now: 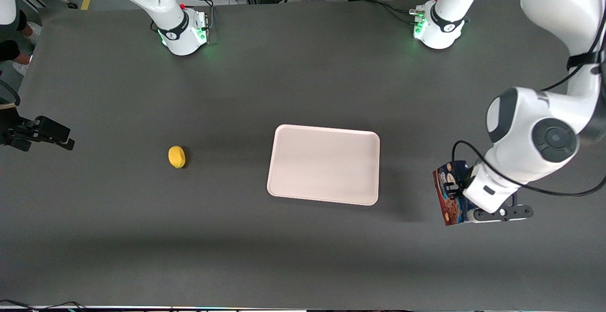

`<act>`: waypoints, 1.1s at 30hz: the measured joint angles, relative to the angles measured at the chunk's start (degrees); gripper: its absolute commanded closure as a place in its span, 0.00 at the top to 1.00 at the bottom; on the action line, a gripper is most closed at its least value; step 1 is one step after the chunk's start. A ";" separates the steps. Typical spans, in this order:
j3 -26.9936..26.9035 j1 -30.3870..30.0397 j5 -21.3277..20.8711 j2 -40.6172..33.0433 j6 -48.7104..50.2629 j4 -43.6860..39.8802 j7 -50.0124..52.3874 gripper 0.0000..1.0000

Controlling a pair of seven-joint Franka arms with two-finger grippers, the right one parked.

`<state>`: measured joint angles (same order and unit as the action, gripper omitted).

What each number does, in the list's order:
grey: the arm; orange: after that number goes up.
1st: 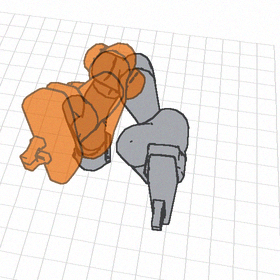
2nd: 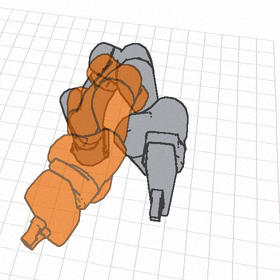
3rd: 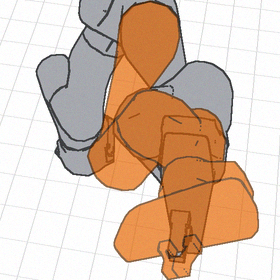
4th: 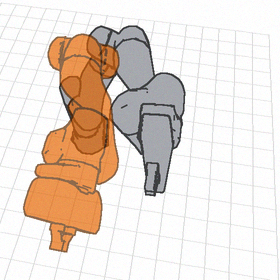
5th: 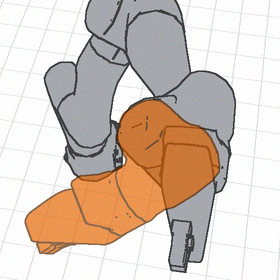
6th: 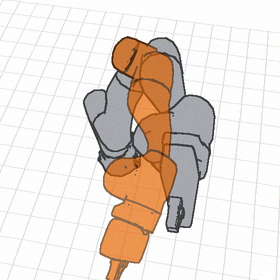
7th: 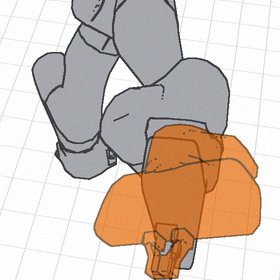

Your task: Place cookie box on tray

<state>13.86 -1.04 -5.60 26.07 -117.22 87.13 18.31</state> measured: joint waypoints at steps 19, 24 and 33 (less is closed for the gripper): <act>2.95 5.10 6.27 -3.63 9.61 -6.01 3.68 0.17; 5.29 6.67 6.20 -3.57 9.58 -5.99 8.92 0.16; 7.70 10.47 1.54 -1.44 4.39 -3.71 15.40 0.14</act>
<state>21.56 9.43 -4.06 24.63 -112.83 83.42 33.71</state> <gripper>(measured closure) 0.740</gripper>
